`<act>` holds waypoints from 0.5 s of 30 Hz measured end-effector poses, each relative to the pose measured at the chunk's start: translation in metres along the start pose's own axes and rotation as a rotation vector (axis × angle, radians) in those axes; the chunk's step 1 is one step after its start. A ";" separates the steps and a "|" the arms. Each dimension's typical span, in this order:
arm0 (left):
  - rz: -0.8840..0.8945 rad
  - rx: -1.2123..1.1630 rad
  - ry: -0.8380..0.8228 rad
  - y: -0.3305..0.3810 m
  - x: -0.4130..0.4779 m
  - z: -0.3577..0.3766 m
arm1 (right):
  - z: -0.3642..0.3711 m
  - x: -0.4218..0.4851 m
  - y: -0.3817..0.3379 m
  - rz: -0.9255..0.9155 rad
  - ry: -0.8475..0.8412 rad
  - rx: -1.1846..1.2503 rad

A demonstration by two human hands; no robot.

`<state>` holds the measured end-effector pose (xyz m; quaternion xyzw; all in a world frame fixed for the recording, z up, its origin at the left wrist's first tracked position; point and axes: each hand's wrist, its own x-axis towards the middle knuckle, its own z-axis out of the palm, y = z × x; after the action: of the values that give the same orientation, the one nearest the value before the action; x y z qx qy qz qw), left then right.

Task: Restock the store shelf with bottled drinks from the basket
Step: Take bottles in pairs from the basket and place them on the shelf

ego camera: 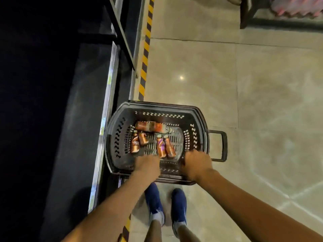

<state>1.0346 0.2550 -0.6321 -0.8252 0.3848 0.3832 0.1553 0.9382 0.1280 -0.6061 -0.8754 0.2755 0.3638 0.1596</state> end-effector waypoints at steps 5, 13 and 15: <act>-0.002 -0.146 -0.001 -0.006 0.143 0.088 | 0.093 0.137 -0.001 0.006 -0.059 0.073; -0.402 -0.776 -0.004 -0.004 0.322 0.238 | 0.258 0.308 0.009 0.273 -0.155 0.555; -0.512 -0.979 -0.029 -0.002 0.352 0.260 | 0.290 0.334 0.011 0.290 -0.191 0.551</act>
<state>1.0467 0.2178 -1.0681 -0.8628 -0.0533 0.4788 -0.1531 0.9677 0.1362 -1.0472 -0.7128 0.4691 0.3751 0.3621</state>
